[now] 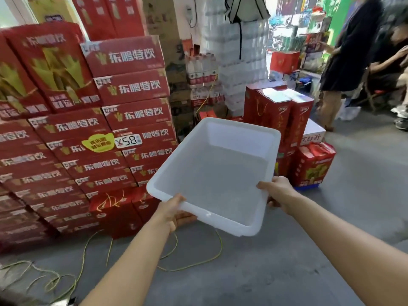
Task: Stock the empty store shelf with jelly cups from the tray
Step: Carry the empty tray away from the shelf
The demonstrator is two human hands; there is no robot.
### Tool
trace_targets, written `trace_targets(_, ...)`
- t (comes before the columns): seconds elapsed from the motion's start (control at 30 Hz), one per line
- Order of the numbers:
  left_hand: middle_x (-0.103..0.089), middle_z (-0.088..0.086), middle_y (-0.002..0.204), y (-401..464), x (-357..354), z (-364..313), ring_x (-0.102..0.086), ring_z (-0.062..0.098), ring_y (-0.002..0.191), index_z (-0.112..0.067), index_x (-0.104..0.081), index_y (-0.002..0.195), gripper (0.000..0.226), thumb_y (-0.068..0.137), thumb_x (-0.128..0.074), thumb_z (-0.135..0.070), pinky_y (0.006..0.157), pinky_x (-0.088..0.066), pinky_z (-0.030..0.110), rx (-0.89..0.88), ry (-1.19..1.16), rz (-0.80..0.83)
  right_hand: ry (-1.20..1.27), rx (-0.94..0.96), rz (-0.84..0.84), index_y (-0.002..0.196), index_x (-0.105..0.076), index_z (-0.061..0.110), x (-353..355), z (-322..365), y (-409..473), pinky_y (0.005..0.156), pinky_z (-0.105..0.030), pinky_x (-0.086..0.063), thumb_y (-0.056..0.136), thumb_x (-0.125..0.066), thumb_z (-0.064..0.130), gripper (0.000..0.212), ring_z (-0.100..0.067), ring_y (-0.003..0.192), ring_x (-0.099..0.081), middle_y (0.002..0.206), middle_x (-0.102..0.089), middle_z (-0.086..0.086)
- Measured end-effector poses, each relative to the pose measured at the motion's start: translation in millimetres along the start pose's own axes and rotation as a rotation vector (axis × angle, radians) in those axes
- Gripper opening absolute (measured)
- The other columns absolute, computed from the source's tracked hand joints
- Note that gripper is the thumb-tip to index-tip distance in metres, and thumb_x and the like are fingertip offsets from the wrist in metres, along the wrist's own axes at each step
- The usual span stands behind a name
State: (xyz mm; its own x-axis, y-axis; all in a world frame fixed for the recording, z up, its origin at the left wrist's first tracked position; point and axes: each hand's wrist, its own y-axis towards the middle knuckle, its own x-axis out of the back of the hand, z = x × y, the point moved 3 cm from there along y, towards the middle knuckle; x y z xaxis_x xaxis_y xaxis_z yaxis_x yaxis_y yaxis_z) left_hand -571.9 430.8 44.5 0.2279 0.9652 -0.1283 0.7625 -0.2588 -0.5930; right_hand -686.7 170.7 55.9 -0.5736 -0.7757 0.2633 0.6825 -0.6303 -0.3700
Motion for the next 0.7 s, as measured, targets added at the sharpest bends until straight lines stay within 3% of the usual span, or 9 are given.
trace_targets(0.1, -0.066, 0.017, 0.083, 60, -33, -43, -0.066, 0.032, 0.069, -0.009, -0.052, 0.092, 0.005, 0.094, -0.05, -0.005, 0.05, -0.058, 0.041, 0.023, -0.019, 0.0, 0.005, -0.003, -0.022, 0.095, -0.065, 0.003, 1, 37, 73, 0.038, -0.023, -0.039, 0.086, -0.062, 0.007, 0.01, -0.026, 0.058, -0.057, 0.081, -0.068, -0.013)
trace_targets(0.27, -0.065, 0.018, 0.088, 154, -89, -98, -0.065, 0.032, 0.072, -0.008, -0.049, 0.114, 0.02, 0.095, -0.052, -0.008, 0.048, -0.058, 0.041, 0.063, -0.029, 0.011, 0.004, -0.019, -0.039, 0.095, -0.066, 0.001, 11, 80, 188, 0.039, -0.023, -0.037, 0.085, -0.062, 0.008, 0.013, -0.027, 0.064, -0.056, 0.09, -0.069, -0.017)
trace_targets(0.43, -0.065, 0.017, 0.086, 262, -146, -139, -0.066, 0.03, 0.064, -0.007, -0.05, 0.114, 0.019, 0.095, -0.051, -0.009, 0.041, -0.056, 0.036, 0.105, -0.058, 0.011, -0.024, 0.003, -0.034, 0.088, -0.066, 0.006, 12, 116, 318, 0.043, -0.021, -0.04, 0.085, -0.062, 0.008, 0.005, -0.02, 0.056, -0.054, 0.076, -0.065, -0.007)
trace_targets(0.6, -0.066, 0.017, 0.09, 393, -212, -178, -0.065, 0.031, 0.073, -0.007, -0.05, 0.116, 0.022, 0.095, -0.053, -0.01, 0.043, -0.056, 0.035, 0.142, -0.125, -0.046, -0.048, 0.014, 0.015, 0.088, -0.065, 0.008, 9, 151, 487, 0.035, -0.017, -0.035, 0.085, -0.061, 0.005, 0.006, -0.019, 0.052, -0.052, 0.075, -0.065, -0.009)
trace_targets(0.7, -0.067, 0.017, 0.088, 468, -250, -190, -0.065, 0.031, 0.073, -0.007, -0.051, 0.115, 0.02, 0.096, -0.052, -0.01, 0.042, -0.056, 0.035, 0.209, -0.184, -0.085, -0.037, -0.038, 0.015, 0.096, -0.066, 0.005, 7, 161, 585, 0.058, -0.029, -0.048, 0.082, -0.061, 0.0, 0.016, -0.026, 0.067, -0.06, 0.086, -0.067, -0.012)
